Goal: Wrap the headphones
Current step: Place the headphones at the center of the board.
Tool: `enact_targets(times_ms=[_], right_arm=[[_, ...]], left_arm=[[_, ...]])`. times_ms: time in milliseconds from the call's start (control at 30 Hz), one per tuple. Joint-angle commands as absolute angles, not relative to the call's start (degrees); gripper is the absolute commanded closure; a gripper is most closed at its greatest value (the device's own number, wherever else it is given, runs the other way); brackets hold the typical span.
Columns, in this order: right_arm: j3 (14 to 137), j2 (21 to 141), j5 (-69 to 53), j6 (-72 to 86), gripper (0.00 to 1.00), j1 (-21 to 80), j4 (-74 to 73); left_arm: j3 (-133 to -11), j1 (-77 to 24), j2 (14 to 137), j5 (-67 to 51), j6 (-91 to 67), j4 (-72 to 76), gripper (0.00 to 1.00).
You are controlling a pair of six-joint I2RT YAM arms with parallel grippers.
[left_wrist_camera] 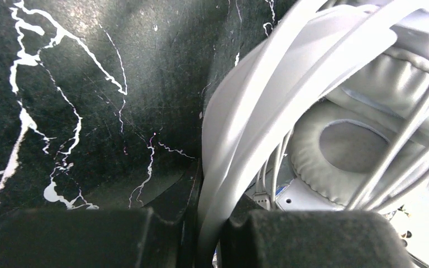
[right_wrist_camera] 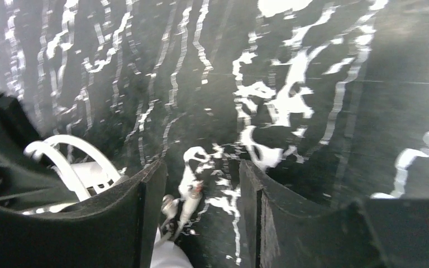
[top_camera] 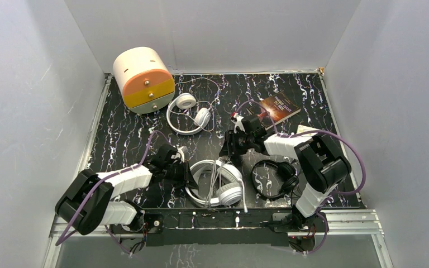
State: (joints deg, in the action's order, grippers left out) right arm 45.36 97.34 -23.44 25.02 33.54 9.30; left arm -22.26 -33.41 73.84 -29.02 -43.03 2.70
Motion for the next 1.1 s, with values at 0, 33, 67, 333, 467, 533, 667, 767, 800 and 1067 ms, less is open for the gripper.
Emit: enact_targets(times_ms=[0,33,67,333,467,533,667,767,800,1067], right_arm=[[47.94,97.02,-8.33,20.13,0.37,31.26,-12.07],[49.41,96.65,-5.98,20.06,0.36,30.87,-14.54],[51.00,96.40,-3.95,19.72,0.34,30.61,-17.15],[56.79,88.52,0.46,14.94,0.19,30.52,-25.72],[57.74,83.97,0.35,13.05,0.13,30.50,-26.91],[59.12,83.41,-1.44,11.96,0.11,30.58,-27.29],[62.88,85.46,-3.16,10.28,0.04,30.54,-26.71],[67.33,89.44,-6.16,9.64,0.04,30.64,-25.65],[68.98,90.95,-7.56,9.32,0.04,30.70,-24.64],[86.94,106.91,-13.24,5.99,0.04,32.29,-18.64]], left_arm=[[-23.82,-34.34,73.57,-23.30,-40.89,-4.84,1.00],[-23.77,-34.36,73.41,-22.49,-41.17,-5.24,1.00],[-23.96,-34.47,73.31,-21.42,-41.31,-6.25,1.00],[-25.22,-34.63,70.52,-16.06,-43.07,-11.59,0.83],[-25.36,-34.71,65.63,-14.07,-45.69,-14.57,0.53],[-25.57,-34.71,62.29,-12.13,-46.81,-16.53,0.45],[-26.72,-34.72,57.23,-9.66,-48.47,-19.86,0.19],[-28.62,-34.72,54.99,-8.01,-49.53,-23.60,0.02],[-29.26,-34.72,54.12,-7.15,-49.97,-24.88,0.02],[-39.59,-34.60,43.44,11.48,-52.89,-38.58,0.02]])
